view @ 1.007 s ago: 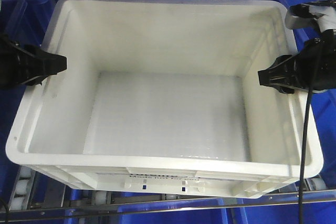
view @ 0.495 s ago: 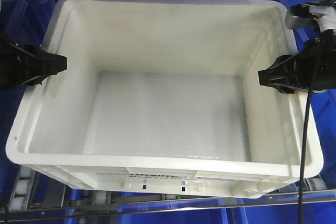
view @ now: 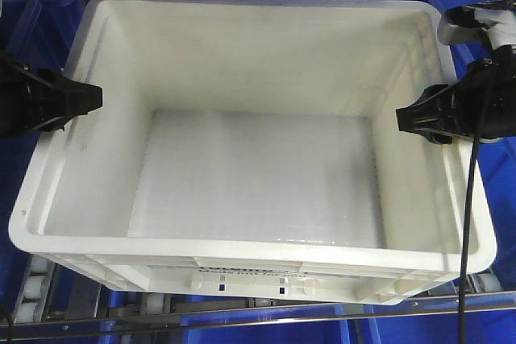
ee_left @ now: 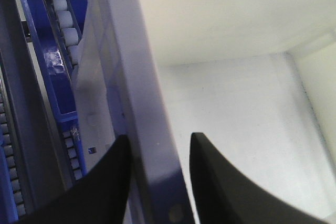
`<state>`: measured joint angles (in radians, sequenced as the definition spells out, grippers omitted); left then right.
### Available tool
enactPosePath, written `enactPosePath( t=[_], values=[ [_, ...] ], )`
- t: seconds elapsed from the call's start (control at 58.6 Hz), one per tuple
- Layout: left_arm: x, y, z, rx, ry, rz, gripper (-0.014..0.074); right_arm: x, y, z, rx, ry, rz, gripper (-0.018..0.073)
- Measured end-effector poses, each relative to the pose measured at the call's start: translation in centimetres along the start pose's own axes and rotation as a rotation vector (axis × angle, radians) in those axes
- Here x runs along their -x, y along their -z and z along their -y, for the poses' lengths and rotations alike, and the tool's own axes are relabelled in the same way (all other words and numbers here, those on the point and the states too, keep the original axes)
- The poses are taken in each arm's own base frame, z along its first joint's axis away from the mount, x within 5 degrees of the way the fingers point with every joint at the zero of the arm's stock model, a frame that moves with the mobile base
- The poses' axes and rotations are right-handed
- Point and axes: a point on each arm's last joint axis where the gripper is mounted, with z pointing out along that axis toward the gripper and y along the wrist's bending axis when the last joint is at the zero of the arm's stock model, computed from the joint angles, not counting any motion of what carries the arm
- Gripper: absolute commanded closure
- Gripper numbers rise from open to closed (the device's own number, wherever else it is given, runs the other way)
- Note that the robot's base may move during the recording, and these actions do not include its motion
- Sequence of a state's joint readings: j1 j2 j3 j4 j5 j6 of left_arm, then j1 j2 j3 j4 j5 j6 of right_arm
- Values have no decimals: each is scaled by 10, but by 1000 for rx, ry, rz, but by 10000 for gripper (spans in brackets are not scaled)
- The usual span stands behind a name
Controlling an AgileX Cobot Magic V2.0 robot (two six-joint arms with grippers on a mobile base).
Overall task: Move bin from left to right shelf
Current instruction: 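Lower the held tote onto the roller lane between the blue bins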
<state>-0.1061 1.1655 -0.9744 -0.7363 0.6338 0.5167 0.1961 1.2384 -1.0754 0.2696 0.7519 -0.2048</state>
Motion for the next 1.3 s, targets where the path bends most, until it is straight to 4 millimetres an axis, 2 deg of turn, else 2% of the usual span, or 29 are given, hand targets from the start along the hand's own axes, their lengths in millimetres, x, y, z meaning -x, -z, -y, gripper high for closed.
enactPosePath(
  t=[0.58,0.955,1.297],
  values=[
    [0,-1,0,2,0,1,603,1,0,0,-3,1,14,564],
    [-6,-24,-11,9,26,-77,603,11,0,2,-27,20,119,564],
    [-6,-23,-12,16,36,-72,603,9,-25,7,-29,44,55,564]
  ],
)
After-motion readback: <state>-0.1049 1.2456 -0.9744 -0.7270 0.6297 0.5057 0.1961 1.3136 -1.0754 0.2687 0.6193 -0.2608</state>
